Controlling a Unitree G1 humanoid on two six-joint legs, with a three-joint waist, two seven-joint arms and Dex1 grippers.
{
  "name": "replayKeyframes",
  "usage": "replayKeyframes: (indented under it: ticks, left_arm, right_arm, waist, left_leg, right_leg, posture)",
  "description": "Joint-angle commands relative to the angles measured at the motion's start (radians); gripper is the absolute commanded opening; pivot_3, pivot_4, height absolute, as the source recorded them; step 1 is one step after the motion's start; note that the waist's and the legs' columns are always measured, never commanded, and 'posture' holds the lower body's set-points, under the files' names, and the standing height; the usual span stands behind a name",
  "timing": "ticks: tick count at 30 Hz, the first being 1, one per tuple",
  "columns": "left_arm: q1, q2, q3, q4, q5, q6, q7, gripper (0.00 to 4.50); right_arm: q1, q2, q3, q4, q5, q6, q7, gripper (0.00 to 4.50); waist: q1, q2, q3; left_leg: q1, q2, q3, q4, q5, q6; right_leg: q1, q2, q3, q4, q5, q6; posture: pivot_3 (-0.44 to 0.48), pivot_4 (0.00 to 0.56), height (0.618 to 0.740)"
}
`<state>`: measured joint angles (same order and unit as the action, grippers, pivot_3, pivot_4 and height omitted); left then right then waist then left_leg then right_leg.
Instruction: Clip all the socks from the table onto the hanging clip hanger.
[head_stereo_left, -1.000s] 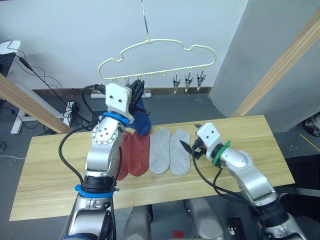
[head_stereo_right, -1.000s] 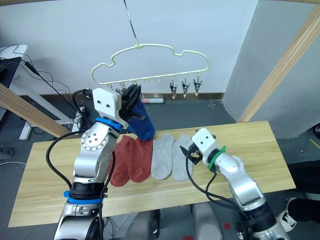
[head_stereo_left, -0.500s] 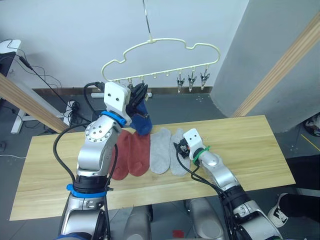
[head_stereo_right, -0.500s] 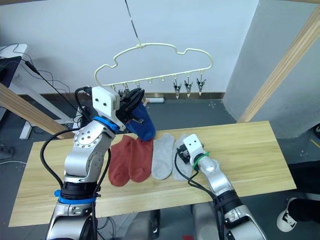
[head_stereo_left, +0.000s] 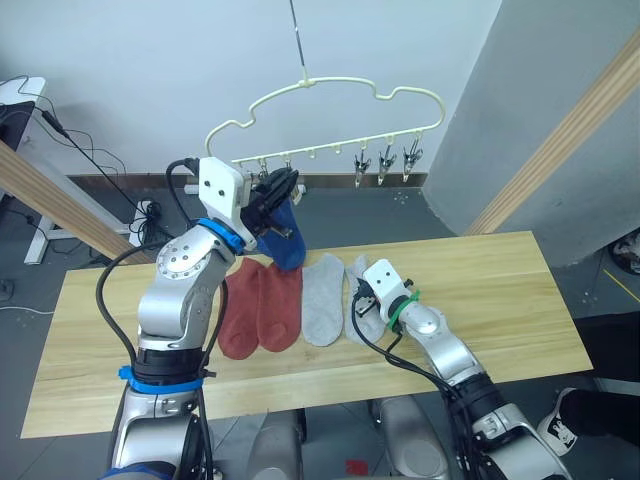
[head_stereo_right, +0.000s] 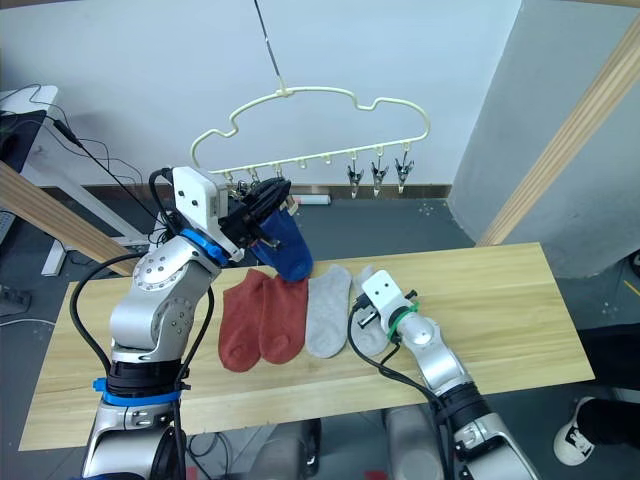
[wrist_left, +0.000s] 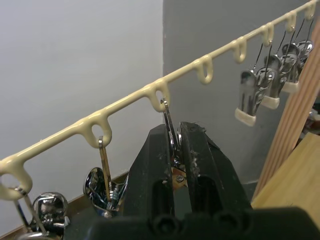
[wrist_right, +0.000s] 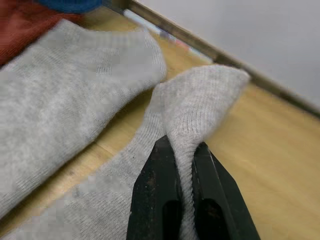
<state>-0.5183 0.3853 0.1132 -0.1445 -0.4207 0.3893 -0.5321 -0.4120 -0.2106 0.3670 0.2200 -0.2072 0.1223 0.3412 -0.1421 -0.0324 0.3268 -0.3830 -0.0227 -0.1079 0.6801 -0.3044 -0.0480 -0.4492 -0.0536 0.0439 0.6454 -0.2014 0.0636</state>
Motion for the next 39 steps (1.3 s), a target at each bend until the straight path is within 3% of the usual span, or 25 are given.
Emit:
replayKeyframes:
  ticks: [1, 10, 39]
  left_arm:
    - [-0.024, 0.019, 0.019, -0.048, -0.039, 0.018, -0.023, 0.0]
    - [-0.039, 0.031, 0.018, -0.063, -0.057, 0.057, -0.026, 0.0]
    - [-0.015, 0.034, 0.011, -0.071, -0.053, 0.06, -0.03, 0.0]
  right_arm:
    - [-0.077, -0.037, 0.065, -0.101, -0.09, -0.107, 0.047, 0.03]
    - [-0.257, -0.011, 0.114, 0.023, -0.19, -0.252, 0.032, 0.03]
    - [-0.306, 0.092, 0.05, 0.071, -0.194, -0.317, -0.074, 0.03]
  waist:
    - [-0.005, 0.0, 0.0]
    - [-0.004, 0.0, 0.0]
    - [-0.001, 0.0, 0.0]
  left_leg:
    - [0.0, 0.0, 0.0, 0.0, 0.0, 0.0]
    - [-0.001, 0.0, 0.0, 0.0, 0.0, 0.0]
    - [-0.003, 0.001, 0.002, -0.001, 0.0, -0.001]
  right_leg:
    - [0.0, 0.0, 0.0, 0.0, 0.0, 0.0]
    - [-0.001, -0.001, 0.0, -0.001, 0.0, 0.0]
    - [-0.005, -0.001, 0.0, 0.0, 0.0, -0.001]
  posture:
    - [-0.229, 0.348, 0.733]
    - [-0.232, 0.34, 0.733]
    - [-0.231, 0.333, 0.733]
